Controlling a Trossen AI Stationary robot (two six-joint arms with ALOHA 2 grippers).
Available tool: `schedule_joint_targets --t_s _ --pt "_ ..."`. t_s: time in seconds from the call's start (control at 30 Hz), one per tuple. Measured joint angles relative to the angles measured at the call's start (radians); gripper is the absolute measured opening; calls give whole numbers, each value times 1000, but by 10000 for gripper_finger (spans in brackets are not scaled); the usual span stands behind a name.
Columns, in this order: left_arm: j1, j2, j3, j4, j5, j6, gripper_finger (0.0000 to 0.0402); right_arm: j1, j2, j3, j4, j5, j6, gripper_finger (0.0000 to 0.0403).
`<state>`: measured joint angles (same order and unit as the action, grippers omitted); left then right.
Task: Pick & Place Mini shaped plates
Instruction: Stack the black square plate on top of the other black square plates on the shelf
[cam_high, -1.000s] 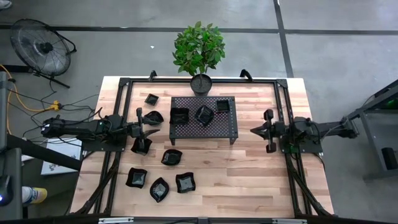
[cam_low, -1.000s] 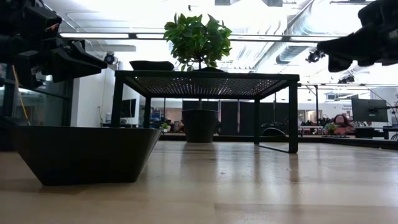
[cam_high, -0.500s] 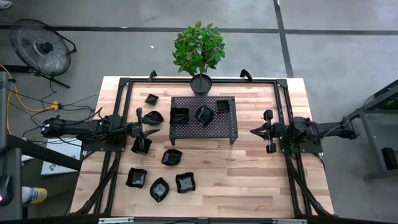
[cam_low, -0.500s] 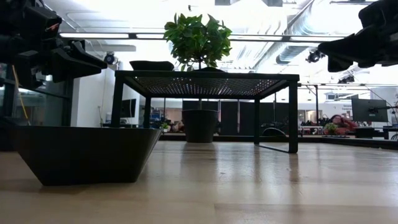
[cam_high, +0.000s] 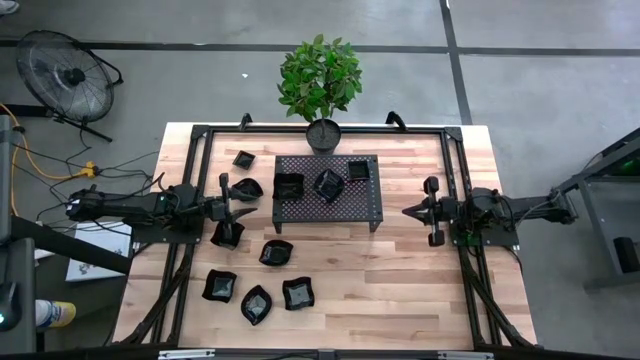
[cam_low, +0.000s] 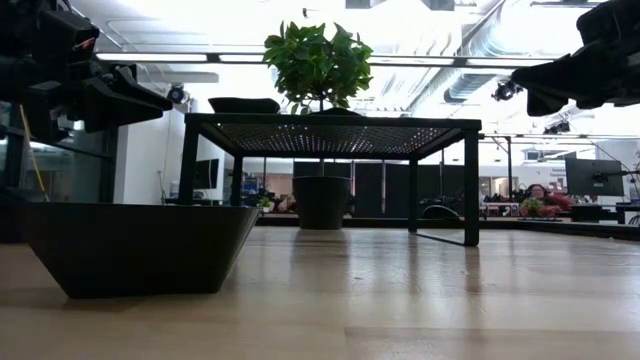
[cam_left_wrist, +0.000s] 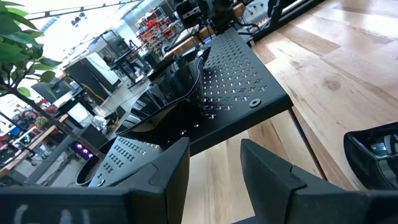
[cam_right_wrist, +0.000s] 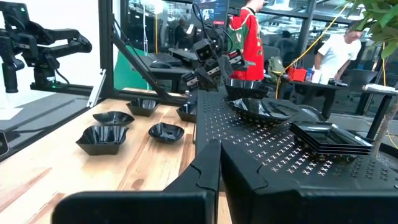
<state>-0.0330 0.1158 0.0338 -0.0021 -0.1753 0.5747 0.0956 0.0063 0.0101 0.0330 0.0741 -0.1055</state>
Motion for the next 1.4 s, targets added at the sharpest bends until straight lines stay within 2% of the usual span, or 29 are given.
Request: schedule_joint_targets --t_s 0.83,1.03,1.4 --pt "0 0 0 0 0 0 140 0 0 -1 2 0 0 5" --pt "0 0 0 3 -41 0 140 0 0 -1 2 0 0 7" --pt "0 0 0 3 -50 0 140 0 0 -1 2 0 0 9"
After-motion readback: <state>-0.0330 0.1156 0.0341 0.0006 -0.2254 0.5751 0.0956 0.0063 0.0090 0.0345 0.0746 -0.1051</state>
